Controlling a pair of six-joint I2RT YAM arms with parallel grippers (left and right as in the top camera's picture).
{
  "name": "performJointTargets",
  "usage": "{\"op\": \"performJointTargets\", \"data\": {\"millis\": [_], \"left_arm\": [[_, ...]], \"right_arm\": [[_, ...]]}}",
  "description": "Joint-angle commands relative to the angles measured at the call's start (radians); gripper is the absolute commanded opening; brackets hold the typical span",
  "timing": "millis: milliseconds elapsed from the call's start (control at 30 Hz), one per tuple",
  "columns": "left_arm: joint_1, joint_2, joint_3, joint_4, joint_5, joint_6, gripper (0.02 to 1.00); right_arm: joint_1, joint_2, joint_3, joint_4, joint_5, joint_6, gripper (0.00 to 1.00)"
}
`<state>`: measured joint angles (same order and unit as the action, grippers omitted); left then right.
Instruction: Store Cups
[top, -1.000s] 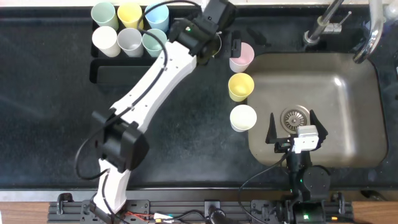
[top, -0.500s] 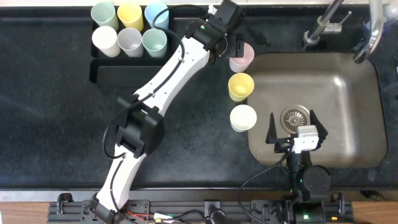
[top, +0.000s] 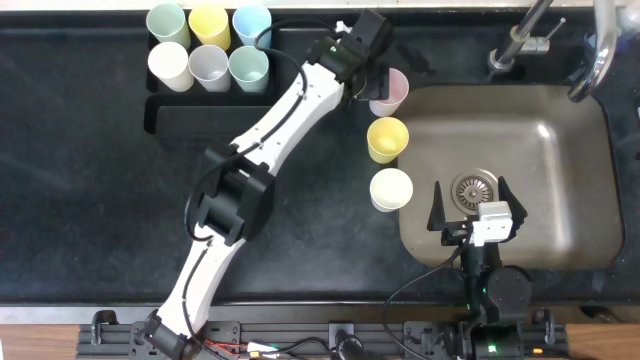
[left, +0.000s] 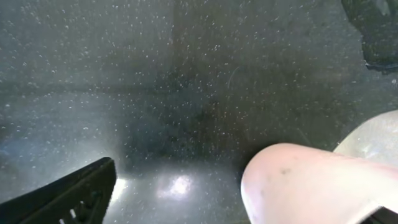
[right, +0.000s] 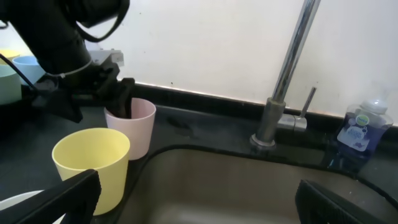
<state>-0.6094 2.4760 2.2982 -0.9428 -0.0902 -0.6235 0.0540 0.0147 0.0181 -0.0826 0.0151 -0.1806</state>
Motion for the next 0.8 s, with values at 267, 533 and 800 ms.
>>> {"op": "performJointTargets", "data": {"millis": [267, 533, 800], "left_arm": [[-0.013, 0.023, 0.074, 0.009, -0.008, -0.011, 0.579], [-0.014, 0.023, 0.074, -0.017, 0.03, -0.011, 0.235], [-0.015, 0.02, 0.074, -0.017, 0.045, -0.014, 0.042]], "right_arm": [[0.007, -0.011, -0.013, 0.005, 0.004, 0.0, 0.996], [0.007, -0.011, -0.013, 0.005, 0.004, 0.0, 0.996], [0.007, -0.011, -0.013, 0.005, 0.004, 0.0, 0.996]]}}
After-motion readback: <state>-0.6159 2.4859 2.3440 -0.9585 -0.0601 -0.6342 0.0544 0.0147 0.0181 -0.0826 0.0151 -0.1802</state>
